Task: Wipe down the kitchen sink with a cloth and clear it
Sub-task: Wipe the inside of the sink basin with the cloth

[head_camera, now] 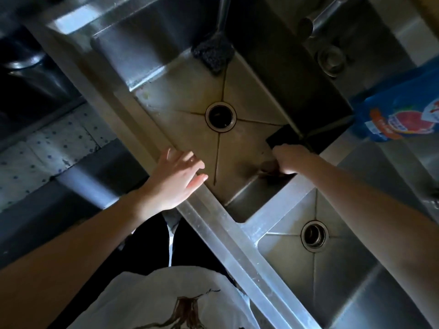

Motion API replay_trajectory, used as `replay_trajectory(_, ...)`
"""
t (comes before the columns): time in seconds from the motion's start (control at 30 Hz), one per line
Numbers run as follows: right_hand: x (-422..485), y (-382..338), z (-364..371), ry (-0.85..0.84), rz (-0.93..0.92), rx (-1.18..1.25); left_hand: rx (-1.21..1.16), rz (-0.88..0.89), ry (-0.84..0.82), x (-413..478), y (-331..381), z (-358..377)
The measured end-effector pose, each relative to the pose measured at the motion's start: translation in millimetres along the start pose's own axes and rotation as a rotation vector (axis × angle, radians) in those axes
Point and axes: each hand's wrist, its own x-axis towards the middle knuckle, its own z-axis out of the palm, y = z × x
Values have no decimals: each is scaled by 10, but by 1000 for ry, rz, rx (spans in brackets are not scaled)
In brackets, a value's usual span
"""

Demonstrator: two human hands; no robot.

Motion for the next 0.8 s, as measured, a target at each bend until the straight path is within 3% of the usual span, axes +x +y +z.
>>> replay_trajectory(0.1,118,307,-117,64,89,-82,4,-22,12,12,-5,3)
replay_trajectory(0.23,154,340,-132,62,133,-8,11,-29,51,16,-6,12)
replay_trajectory(0.33,98,79,-47,6,52,47,32,-24,80,14,-27,5)
replay_trajectory(0.5,-127,-631,217,-196,-260,154,59,-7,75,-7,-115,-9)
replay_trajectory(0.6,-198,-914,302,-213,-367,153,73,2,42,-13,-140,-13)
replay_trajectory(0.8,-119,-597,295,-166,-257,175,100,18,71,-20,-119,-3)
